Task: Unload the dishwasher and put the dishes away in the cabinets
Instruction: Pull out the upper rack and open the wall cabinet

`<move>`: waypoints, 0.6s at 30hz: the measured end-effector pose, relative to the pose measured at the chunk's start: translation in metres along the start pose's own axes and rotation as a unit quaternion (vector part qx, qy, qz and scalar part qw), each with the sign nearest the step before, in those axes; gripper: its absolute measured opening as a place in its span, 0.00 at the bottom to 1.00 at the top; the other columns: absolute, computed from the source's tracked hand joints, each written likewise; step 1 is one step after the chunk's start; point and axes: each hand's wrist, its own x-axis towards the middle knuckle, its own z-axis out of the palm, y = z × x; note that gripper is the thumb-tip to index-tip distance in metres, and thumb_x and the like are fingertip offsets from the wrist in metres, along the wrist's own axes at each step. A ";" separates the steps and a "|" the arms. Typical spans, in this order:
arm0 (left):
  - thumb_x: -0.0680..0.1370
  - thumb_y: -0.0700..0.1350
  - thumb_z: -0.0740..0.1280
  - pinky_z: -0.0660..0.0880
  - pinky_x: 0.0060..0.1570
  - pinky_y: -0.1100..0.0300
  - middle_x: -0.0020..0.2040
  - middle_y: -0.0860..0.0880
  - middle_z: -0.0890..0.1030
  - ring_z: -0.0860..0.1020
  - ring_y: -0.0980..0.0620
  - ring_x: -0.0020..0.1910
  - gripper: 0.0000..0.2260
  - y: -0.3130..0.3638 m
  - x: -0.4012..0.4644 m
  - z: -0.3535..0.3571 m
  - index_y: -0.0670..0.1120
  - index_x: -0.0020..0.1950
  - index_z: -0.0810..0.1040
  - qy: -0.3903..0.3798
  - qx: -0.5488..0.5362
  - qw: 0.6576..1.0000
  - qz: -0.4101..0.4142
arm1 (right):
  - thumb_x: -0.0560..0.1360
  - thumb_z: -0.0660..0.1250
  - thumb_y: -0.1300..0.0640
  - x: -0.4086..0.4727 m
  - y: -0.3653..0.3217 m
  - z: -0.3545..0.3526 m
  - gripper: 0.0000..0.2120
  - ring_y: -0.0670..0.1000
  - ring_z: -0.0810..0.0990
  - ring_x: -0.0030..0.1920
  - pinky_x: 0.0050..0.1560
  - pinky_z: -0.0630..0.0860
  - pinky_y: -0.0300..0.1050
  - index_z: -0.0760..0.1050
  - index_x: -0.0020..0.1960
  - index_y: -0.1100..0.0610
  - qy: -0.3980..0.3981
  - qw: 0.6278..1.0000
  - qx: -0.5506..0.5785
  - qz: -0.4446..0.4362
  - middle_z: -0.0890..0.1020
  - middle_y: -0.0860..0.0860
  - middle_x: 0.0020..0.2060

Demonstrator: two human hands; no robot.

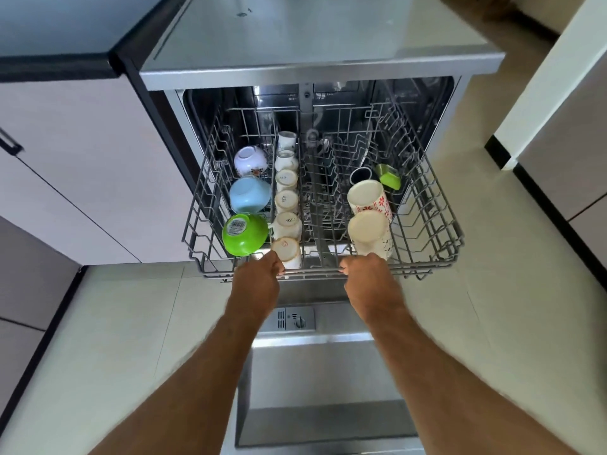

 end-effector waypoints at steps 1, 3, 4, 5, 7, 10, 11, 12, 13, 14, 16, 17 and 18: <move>0.82 0.42 0.58 0.73 0.44 0.51 0.43 0.41 0.81 0.77 0.41 0.43 0.08 0.000 -0.004 -0.001 0.44 0.51 0.77 0.001 0.000 1.000 0.001 | 0.80 0.57 0.66 -0.004 -0.001 0.001 0.17 0.53 0.76 0.46 0.46 0.74 0.45 0.79 0.63 0.56 -0.002 1.000 -0.001 0.000 0.83 0.56 0.49; 0.82 0.42 0.59 0.73 0.44 0.50 0.44 0.40 0.82 0.78 0.40 0.44 0.08 0.001 -0.011 -0.003 0.43 0.51 0.77 -0.002 -0.002 1.000 0.005 | 0.80 0.57 0.66 -0.011 -0.003 -0.001 0.17 0.53 0.77 0.48 0.48 0.75 0.45 0.78 0.63 0.57 -0.006 1.000 0.003 0.001 0.83 0.56 0.51; 0.82 0.42 0.59 0.73 0.44 0.51 0.44 0.41 0.82 0.78 0.40 0.45 0.08 0.003 -0.015 -0.004 0.43 0.51 0.78 -0.004 -0.003 1.000 0.005 | 0.81 0.57 0.66 -0.014 -0.004 -0.002 0.17 0.53 0.78 0.50 0.51 0.76 0.46 0.78 0.64 0.57 -0.006 1.000 0.003 0.001 0.83 0.56 0.52; 0.82 0.42 0.59 0.71 0.44 0.52 0.45 0.41 0.82 0.78 0.41 0.45 0.09 0.005 -0.019 -0.004 0.43 0.51 0.78 -0.005 -0.002 1.000 0.004 | 0.81 0.57 0.65 -0.018 -0.003 -0.002 0.16 0.54 0.79 0.51 0.53 0.76 0.46 0.78 0.64 0.56 -0.006 1.000 0.001 0.000 0.83 0.56 0.52; 0.83 0.42 0.58 0.67 0.41 0.55 0.46 0.42 0.82 0.78 0.41 0.46 0.09 0.007 -0.026 -0.003 0.43 0.52 0.78 -0.002 0.004 1.000 0.000 | 0.80 0.57 0.65 -0.026 -0.002 -0.003 0.17 0.54 0.79 0.52 0.54 0.76 0.47 0.78 0.64 0.56 -0.008 1.000 -0.002 0.002 0.83 0.55 0.53; 0.82 0.42 0.59 0.68 0.43 0.53 0.44 0.42 0.83 0.79 0.41 0.44 0.08 0.009 -0.042 -0.003 0.43 0.52 0.78 0.014 0.002 1.000 0.004 | 0.80 0.58 0.65 -0.041 -0.002 -0.003 0.17 0.55 0.79 0.53 0.55 0.76 0.47 0.78 0.64 0.57 -0.012 1.000 -0.005 0.003 0.83 0.56 0.53; 0.82 0.42 0.59 0.70 0.45 0.52 0.43 0.41 0.83 0.79 0.40 0.43 0.08 0.008 -0.049 -0.002 0.43 0.51 0.78 0.019 0.002 1.000 0.008 | 0.80 0.58 0.65 -0.047 -0.003 -0.002 0.16 0.55 0.79 0.53 0.55 0.76 0.47 0.78 0.64 0.57 -0.011 1.000 -0.006 0.002 0.83 0.56 0.53; 0.81 0.41 0.60 0.70 0.46 0.52 0.42 0.41 0.83 0.79 0.40 0.42 0.08 0.008 -0.056 -0.003 0.43 0.50 0.78 0.021 0.003 1.000 0.010 | 0.80 0.59 0.65 -0.053 -0.004 -0.001 0.16 0.56 0.80 0.53 0.55 0.76 0.48 0.78 0.63 0.57 -0.013 1.000 -0.009 -0.003 0.84 0.56 0.53; 0.81 0.41 0.60 0.71 0.45 0.51 0.41 0.41 0.83 0.79 0.40 0.41 0.08 0.006 -0.062 -0.003 0.44 0.48 0.78 0.022 -0.002 1.000 0.012 | 0.79 0.60 0.65 -0.060 -0.004 0.001 0.16 0.56 0.80 0.53 0.54 0.77 0.48 0.78 0.63 0.57 -0.018 1.000 -0.014 -0.007 0.84 0.57 0.53; 0.81 0.41 0.60 0.72 0.43 0.51 0.40 0.42 0.82 0.79 0.40 0.41 0.08 0.005 -0.069 -0.003 0.44 0.47 0.78 0.020 -0.008 1.000 0.012 | 0.78 0.61 0.66 -0.066 -0.004 0.002 0.15 0.57 0.80 0.52 0.53 0.77 0.48 0.79 0.62 0.58 -0.020 1.000 -0.013 -0.009 0.84 0.57 0.52; 0.81 0.42 0.59 0.75 0.40 0.51 0.39 0.43 0.82 0.79 0.40 0.39 0.09 0.004 -0.078 -0.002 0.45 0.46 0.78 0.015 -0.017 1.000 0.013 | 0.78 0.62 0.65 -0.075 -0.002 0.005 0.15 0.55 0.79 0.50 0.51 0.76 0.46 0.79 0.62 0.57 -0.018 1.000 -0.011 -0.004 0.84 0.56 0.51; 0.81 0.43 0.58 0.75 0.40 0.51 0.39 0.43 0.82 0.79 0.40 0.39 0.09 0.003 -0.081 -0.001 0.46 0.46 0.77 0.011 -0.018 1.000 0.016 | 0.79 0.63 0.64 -0.078 -0.001 0.005 0.14 0.54 0.79 0.50 0.50 0.76 0.45 0.79 0.62 0.56 -0.019 1.000 -0.010 0.000 0.84 0.55 0.50; 0.81 0.44 0.58 0.75 0.40 0.51 0.39 0.43 0.82 0.79 0.40 0.39 0.10 0.003 -0.083 -0.001 0.46 0.46 0.77 0.007 -0.016 1.000 0.019 | 0.79 0.62 0.64 -0.081 -0.001 0.004 0.14 0.54 0.79 0.50 0.50 0.76 0.45 0.79 0.62 0.56 -0.020 1.000 -0.009 0.001 0.84 0.55 0.50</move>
